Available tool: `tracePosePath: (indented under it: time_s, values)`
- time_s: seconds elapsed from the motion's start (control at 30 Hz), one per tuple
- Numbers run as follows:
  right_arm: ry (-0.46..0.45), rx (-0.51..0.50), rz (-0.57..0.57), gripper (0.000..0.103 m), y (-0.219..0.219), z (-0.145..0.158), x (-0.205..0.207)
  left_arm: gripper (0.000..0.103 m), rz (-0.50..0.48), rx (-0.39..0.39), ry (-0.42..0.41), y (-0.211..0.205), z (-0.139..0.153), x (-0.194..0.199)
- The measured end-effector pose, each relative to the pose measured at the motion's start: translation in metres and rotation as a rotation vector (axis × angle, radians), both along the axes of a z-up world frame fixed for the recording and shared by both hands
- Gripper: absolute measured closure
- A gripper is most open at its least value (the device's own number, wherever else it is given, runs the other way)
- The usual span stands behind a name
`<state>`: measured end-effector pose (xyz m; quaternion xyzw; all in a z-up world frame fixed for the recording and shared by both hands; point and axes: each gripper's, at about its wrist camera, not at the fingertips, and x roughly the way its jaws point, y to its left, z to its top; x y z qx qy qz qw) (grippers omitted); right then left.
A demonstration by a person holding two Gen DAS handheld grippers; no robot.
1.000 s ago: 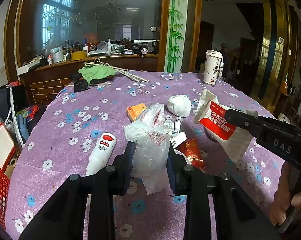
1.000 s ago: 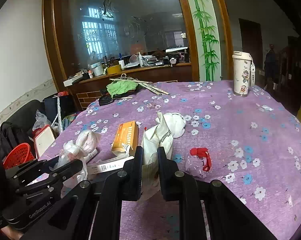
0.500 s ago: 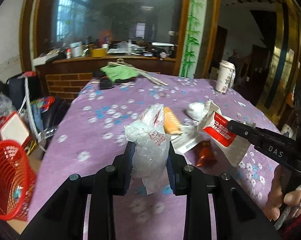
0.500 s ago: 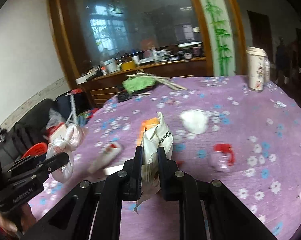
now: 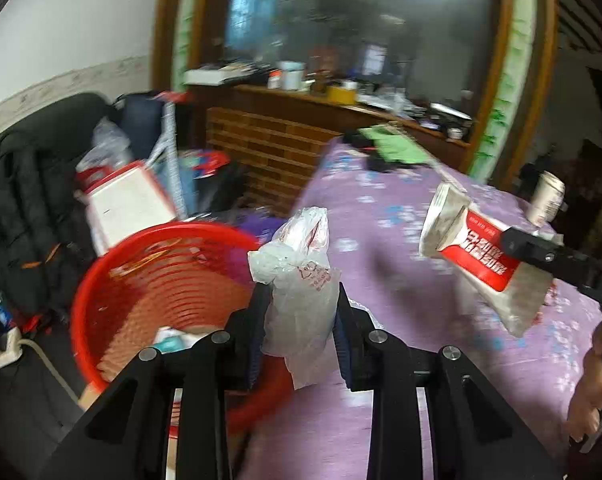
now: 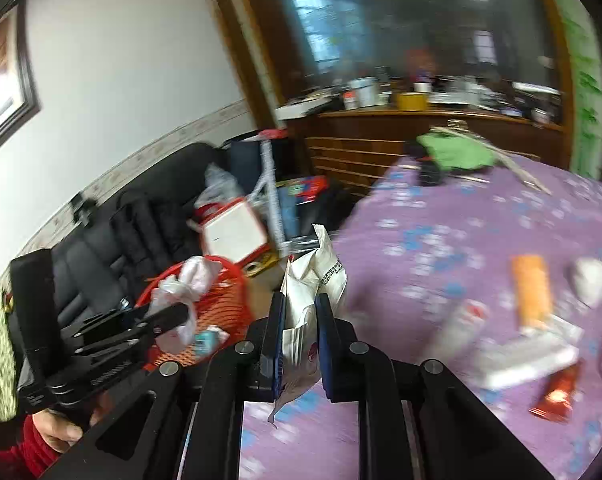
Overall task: Collect trash
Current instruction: 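Carry both bags over the red basket and open both tools to drop them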
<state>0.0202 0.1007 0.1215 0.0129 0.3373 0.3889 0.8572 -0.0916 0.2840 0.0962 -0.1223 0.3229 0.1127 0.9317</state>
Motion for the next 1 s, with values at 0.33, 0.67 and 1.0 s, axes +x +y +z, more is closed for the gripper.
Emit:
tracePosePath:
  time_s: [0.33, 0.67, 1.0]
  values:
    - [0.064, -0.034, 0.144, 0.084, 0.122, -0.025, 0.0, 0.052, 0.119, -0.038, 0.06, 0.073, -0.026, -0.01]
    - [0.047, -0.029, 0.021, 0.053, 0.061, -0.023, 0.011, 0.038, 0.048, -0.001, 0.028, 0.037, -0.012, 0.001]
    - [0.046, -0.051, -0.305, 0.05, -0.128, -0.03, 0.026, 0.038, -0.197, 0.066, 0.062, -0.082, -0.001, 0.052]
